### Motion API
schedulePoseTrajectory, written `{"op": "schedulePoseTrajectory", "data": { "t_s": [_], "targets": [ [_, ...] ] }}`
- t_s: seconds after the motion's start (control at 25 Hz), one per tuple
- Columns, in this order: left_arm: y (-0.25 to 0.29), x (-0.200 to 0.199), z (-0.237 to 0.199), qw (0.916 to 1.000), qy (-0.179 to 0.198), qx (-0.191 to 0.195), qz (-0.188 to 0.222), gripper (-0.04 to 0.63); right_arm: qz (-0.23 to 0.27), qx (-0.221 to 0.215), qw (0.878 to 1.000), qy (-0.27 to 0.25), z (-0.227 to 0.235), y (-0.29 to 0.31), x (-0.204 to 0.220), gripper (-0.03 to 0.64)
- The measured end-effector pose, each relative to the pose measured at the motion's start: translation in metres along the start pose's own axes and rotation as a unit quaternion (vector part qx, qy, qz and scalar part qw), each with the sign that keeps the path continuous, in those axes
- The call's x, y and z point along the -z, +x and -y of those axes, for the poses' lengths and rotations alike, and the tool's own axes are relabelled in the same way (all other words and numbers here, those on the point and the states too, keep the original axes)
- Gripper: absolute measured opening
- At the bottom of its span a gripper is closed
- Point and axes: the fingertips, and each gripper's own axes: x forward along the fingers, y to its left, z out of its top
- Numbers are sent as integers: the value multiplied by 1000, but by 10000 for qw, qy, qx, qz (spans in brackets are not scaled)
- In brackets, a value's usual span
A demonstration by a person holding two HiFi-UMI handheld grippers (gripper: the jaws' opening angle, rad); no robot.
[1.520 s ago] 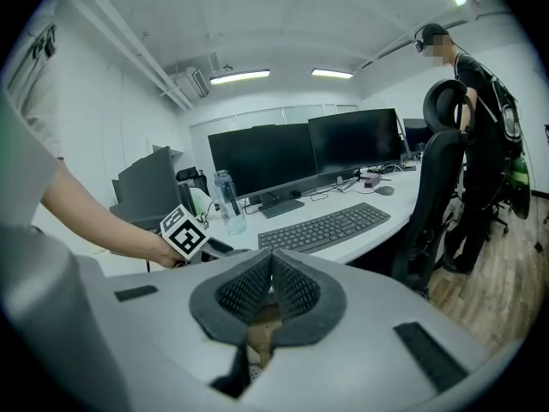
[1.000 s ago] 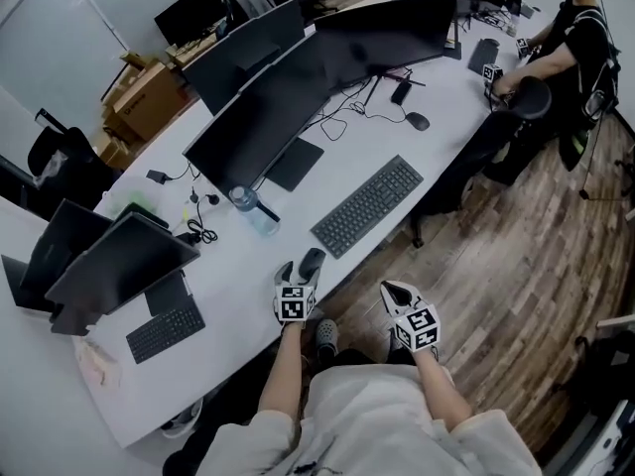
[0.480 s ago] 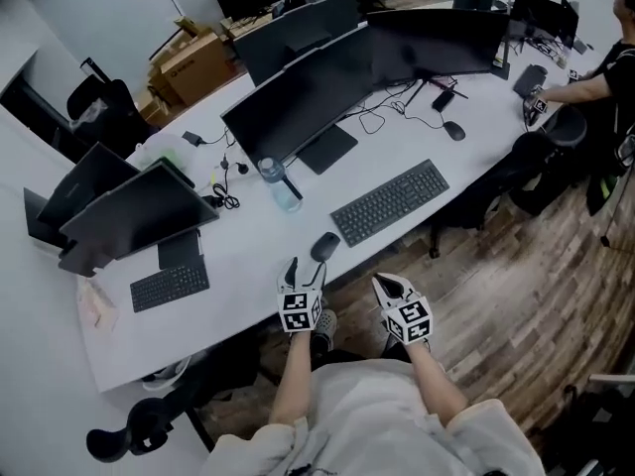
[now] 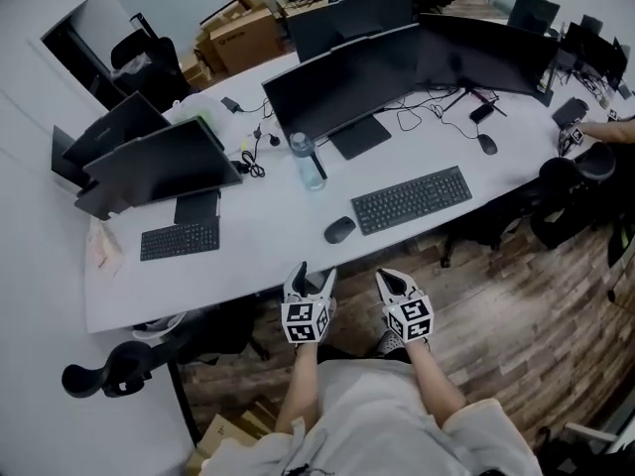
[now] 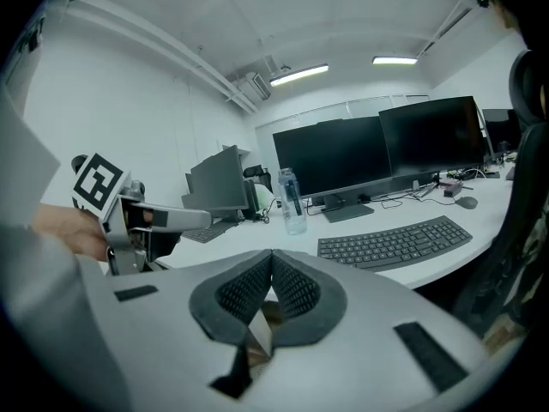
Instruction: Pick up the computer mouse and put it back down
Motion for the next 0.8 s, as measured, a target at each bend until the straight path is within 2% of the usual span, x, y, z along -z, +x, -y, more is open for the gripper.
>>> {"op": "schedulePoseTrajectory", "data": {
  "t_s": [0.28,0.44,0.64,0.72,0.8],
  "targets": [
    [-19,12,15,9999,-97,-123,-66,308,-9,-299,9995,-29,-13,-12,12,9],
    [-24,6,24,9999,78,-58,-53,307,124,-248,9996,43,-12,-15,6,9],
    [-30,0,33,9993,-251,237,138,304,42,-301,9995,51,-15,-24,16,8],
    [-28,-2,31,9996,-176,161,177,255,-12,-287,9996,-48,-13,-28,20,8],
    [-27,-2,29,9996,-163,58,227,141,-57,-278,9996,-92,-11,-32,21,9]
  ]
}}
